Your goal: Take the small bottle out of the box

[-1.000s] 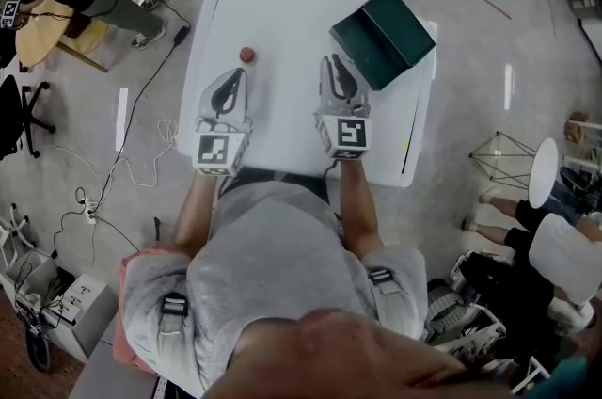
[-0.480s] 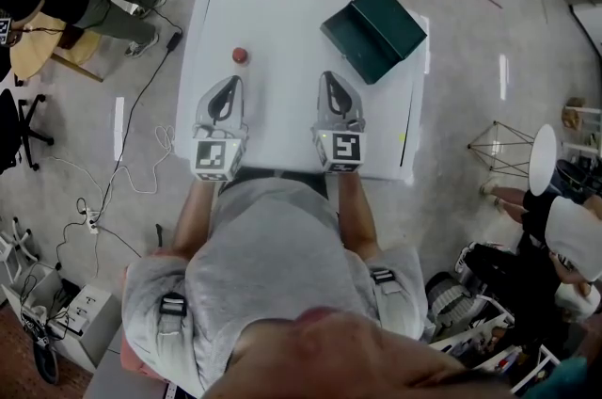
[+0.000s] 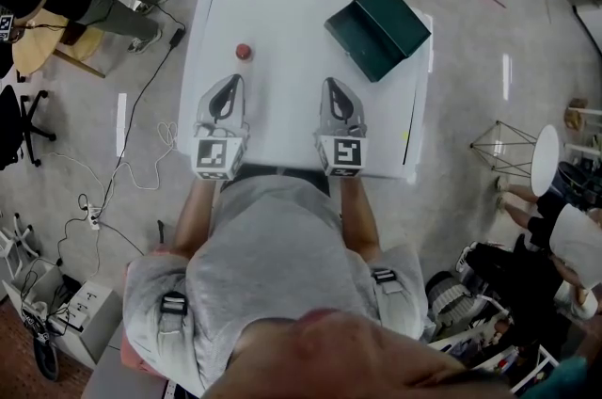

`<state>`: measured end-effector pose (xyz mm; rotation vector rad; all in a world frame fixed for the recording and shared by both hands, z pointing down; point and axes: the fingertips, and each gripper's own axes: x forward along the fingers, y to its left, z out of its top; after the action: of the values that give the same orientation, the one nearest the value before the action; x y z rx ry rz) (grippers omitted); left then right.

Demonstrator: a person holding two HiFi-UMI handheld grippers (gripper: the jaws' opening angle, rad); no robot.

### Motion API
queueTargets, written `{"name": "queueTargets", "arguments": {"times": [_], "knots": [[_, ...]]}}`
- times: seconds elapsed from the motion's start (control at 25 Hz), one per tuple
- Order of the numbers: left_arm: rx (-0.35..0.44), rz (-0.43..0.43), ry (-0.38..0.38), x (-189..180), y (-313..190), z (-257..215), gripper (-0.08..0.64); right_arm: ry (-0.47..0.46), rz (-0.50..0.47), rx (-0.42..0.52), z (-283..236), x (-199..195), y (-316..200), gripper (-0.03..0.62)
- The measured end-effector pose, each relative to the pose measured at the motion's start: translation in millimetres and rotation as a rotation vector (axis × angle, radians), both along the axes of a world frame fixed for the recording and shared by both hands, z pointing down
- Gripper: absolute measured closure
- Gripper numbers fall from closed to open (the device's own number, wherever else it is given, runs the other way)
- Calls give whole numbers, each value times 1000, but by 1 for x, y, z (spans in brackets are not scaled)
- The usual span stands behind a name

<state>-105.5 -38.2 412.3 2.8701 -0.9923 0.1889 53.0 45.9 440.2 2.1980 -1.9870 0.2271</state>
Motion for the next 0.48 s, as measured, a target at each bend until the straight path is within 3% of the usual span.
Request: {"name": "queueTargets", "arguments": {"times": [0.48], "knots": [[0, 3, -6, -2, 1, 4, 549, 8, -4, 14, -5, -2, -2, 589]]}}
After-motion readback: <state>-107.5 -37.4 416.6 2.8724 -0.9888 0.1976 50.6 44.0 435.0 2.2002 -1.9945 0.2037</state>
